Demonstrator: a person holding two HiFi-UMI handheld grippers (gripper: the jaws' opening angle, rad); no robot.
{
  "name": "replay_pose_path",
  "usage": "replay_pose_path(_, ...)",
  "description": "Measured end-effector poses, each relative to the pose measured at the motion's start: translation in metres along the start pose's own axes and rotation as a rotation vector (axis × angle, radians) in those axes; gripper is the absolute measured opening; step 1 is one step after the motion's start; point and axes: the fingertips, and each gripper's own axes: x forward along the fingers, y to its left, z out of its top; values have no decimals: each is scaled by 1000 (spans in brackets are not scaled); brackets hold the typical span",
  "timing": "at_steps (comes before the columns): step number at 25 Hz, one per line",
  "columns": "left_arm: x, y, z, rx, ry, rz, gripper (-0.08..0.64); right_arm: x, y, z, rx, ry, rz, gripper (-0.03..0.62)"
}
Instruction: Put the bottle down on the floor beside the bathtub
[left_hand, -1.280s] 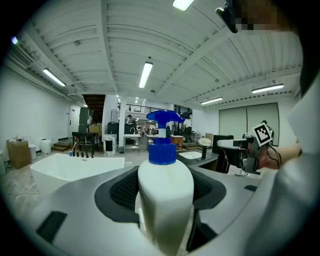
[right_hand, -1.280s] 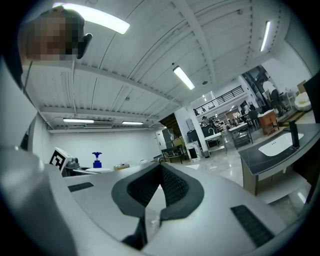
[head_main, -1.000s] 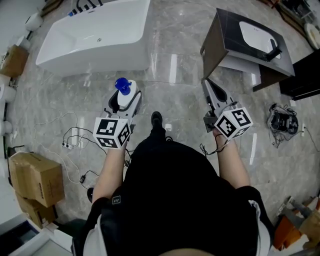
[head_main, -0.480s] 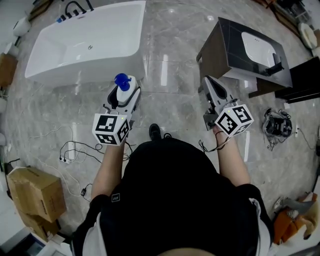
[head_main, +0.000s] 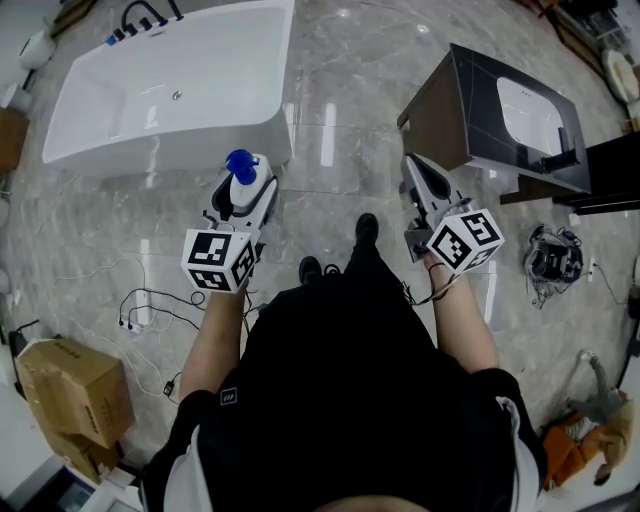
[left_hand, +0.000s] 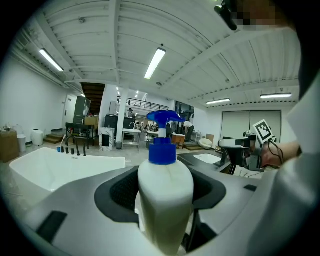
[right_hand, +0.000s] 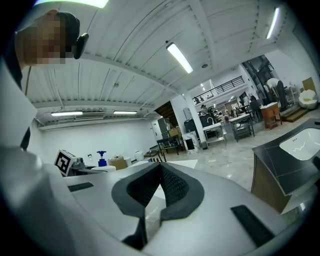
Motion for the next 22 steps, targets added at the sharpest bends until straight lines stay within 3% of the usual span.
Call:
replay_pose_path(11, 135, 11, 35, -35, 43, 97, 276, 109, -128, 27, 51, 71, 120, 29)
replay_pose_path(16, 192, 12, 55, -52, 48, 147, 276, 151, -178, 52, 31, 102, 194, 28)
replay_pose_path(22, 240, 18, 56, -84, 55, 199, 276, 185, -217, 47, 45, 183, 249, 29)
